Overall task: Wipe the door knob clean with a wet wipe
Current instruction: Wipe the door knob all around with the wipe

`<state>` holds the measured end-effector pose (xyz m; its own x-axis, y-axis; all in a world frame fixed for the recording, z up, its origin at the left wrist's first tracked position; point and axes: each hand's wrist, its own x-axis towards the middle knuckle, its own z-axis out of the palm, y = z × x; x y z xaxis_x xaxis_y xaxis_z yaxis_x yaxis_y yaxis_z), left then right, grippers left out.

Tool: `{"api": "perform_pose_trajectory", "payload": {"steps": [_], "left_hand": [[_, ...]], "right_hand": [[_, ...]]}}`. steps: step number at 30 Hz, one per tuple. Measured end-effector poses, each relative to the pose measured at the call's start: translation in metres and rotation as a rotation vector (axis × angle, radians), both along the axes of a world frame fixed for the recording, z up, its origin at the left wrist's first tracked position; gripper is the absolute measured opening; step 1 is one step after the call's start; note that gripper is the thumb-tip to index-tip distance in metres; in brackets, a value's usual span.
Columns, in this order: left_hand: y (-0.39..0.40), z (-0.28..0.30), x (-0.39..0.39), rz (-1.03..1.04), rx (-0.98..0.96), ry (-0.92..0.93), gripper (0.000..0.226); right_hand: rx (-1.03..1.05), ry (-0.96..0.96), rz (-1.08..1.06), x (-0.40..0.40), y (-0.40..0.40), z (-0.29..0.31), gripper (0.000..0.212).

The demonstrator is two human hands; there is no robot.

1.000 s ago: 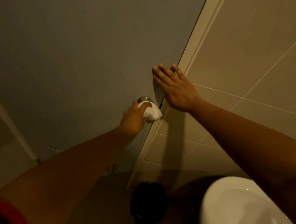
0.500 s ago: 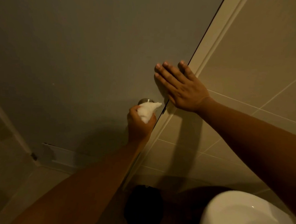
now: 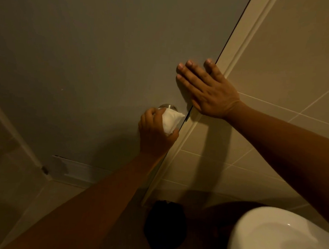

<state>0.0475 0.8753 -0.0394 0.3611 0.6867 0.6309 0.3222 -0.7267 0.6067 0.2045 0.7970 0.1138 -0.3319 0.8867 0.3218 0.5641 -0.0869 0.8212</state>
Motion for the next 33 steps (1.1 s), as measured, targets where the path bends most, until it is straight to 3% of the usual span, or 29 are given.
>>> {"api": "perform_pose_trajectory", "payload": {"steps": [2, 4, 8, 11, 14, 16, 18, 23, 26, 28, 29, 33], "left_hand": [[-0.002, 0.004, 0.002, -0.096, -0.085, -0.061, 0.059], [-0.002, 0.010, 0.006, -0.156, -0.287, -0.162, 0.054], [-0.004, 0.014, 0.015, -0.168, -0.581, -0.264, 0.046], [-0.010, 0.018, 0.018, -0.180, -0.905, -0.359, 0.046], [-0.015, 0.022, 0.019, -0.306, -1.318, -0.627, 0.048], [-0.014, 0.022, 0.020, -0.380, -1.462, -0.737, 0.050], [-0.014, 0.021, 0.017, -0.324, -1.300, -0.610, 0.048], [0.003, 0.000, 0.007, -0.147, -0.154, -0.105, 0.037], [0.022, -0.006, 0.008, -0.025, 0.350, 0.081, 0.032], [0.026, -0.007, 0.010, -0.016, 0.404, 0.068, 0.029], [0.023, -0.007, 0.011, -0.037, 0.330, 0.029, 0.030], [-0.004, 0.002, 0.019, -0.158, -0.423, -0.330, 0.036]], "right_hand": [[-0.005, 0.000, -0.011, 0.000, 0.000, 0.001, 0.062], [-0.007, 0.001, -0.015, -0.001, -0.001, 0.001, 0.061], [-0.014, -0.007, -0.027, -0.003, 0.000, 0.002, 0.059], [0.008, -0.026, -0.029, -0.002, 0.000, 0.001, 0.058], [0.045, -0.031, -0.024, -0.003, 0.002, -0.004, 0.058], [0.068, -0.030, -0.016, -0.002, 0.002, -0.008, 0.058], [0.078, -0.034, -0.007, 0.000, 0.003, -0.009, 0.059], [0.078, -0.032, 0.001, 0.001, 0.003, -0.009, 0.061], [0.074, -0.037, -0.004, 0.001, 0.003, -0.009, 0.061], [0.072, -0.034, -0.003, 0.000, 0.004, -0.009, 0.061], [0.071, -0.035, -0.004, 0.000, 0.004, -0.009, 0.061], [0.078, -0.044, 0.001, 0.001, 0.003, -0.008, 0.059]]}}
